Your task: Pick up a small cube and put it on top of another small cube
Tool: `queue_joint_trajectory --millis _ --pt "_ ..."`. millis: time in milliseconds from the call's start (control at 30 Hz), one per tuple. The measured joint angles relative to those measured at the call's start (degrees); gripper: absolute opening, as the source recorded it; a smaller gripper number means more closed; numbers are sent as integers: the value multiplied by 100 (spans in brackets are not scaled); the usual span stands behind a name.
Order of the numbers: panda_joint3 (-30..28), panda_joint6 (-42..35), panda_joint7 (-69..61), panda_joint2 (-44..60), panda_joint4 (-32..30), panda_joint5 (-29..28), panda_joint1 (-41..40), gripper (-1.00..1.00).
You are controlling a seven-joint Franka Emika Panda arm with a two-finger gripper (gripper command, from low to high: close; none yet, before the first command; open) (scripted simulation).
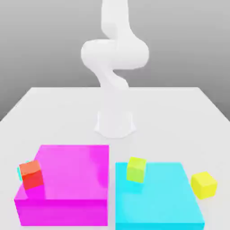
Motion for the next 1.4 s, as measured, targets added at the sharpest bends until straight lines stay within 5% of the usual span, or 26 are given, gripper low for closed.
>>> queue_joint_trajectory --millis 500,700,933,1167,1200,1400 --pt "1027 997 -2280 3234 -654 -1836 490 0" --pt "1291 1563 -3722 4310 -967 -1807 945 0" --pt "2083 2349 -5817 5238 -1346 -1024 956 0" --pt "1310 3126 -5308 6274 -1139 -1854 1610 0" --pt "1221 3189 -5251 6359 -1121 -1930 1684 -100" --pt "1185 3206 -5211 6402 -1110 -1981 1713 -100"
